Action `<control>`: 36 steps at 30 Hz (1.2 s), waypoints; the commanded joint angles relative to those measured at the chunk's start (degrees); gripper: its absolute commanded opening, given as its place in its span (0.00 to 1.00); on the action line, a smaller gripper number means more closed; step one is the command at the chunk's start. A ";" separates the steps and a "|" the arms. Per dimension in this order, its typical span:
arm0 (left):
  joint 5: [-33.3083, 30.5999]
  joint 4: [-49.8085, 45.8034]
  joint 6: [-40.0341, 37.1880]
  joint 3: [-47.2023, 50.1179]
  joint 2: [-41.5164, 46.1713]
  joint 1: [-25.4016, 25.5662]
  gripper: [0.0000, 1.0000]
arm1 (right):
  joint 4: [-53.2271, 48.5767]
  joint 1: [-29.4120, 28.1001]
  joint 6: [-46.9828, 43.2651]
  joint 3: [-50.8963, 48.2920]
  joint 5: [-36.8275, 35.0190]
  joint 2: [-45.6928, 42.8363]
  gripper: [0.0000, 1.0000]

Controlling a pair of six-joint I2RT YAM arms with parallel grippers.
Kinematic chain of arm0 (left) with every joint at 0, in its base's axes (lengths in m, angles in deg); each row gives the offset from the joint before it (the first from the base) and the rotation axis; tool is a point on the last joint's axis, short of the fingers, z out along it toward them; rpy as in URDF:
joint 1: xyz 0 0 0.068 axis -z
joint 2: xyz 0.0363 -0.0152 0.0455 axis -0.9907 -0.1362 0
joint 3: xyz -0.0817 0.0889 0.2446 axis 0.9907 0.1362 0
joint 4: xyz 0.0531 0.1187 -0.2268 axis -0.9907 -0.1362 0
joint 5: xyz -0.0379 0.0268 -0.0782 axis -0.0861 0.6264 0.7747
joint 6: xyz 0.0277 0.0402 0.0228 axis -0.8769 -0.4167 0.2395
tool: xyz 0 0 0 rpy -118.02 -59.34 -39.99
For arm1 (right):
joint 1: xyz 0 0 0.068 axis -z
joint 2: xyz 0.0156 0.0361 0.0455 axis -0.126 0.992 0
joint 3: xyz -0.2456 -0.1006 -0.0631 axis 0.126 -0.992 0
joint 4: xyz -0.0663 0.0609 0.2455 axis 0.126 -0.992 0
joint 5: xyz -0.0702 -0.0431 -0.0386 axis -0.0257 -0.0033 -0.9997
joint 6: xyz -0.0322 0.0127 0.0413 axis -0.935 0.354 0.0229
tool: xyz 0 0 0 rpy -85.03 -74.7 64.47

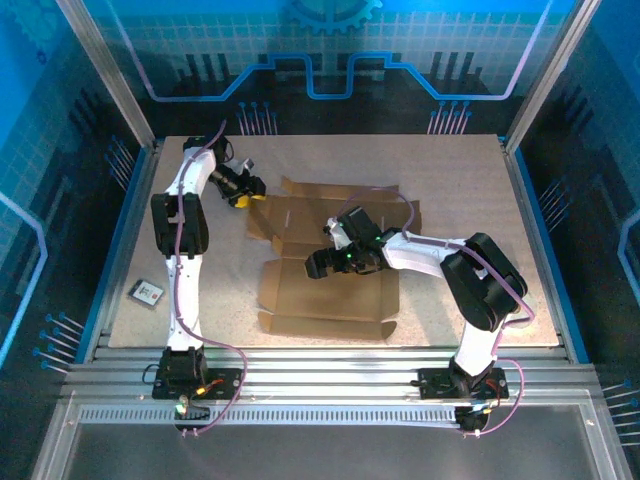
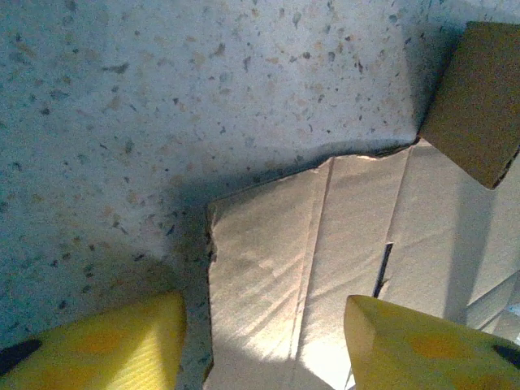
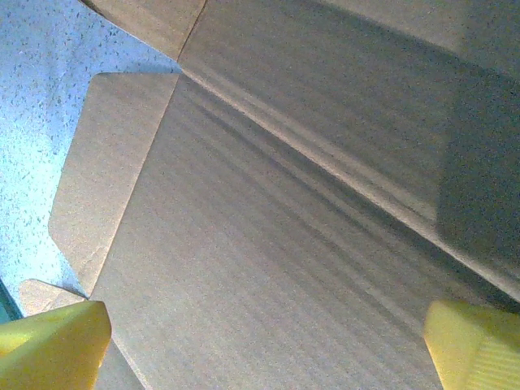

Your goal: Fold the paper box

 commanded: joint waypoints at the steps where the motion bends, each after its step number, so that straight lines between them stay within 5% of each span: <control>1: 3.49 -2.21 -0.99 -1.78 -0.77 -0.35 0.50 | -0.48 0.19 -0.25 -0.71 0.78 0.64 1.00; 7: 6.94 -4.48 -2.83 -1.85 -0.65 0.11 0.43 | -0.38 0.23 -0.46 -0.77 0.83 1.03 1.00; 28: 2.62 -5.01 -3.04 -1.38 0.71 4.42 0.09 | 0.26 0.08 0.29 -1.04 0.29 0.64 0.99; 36: 0.64 4.77 2.69 3.52 7.22 5.75 0.02 | -1.79 -0.53 0.97 -1.28 -0.27 -2.34 0.94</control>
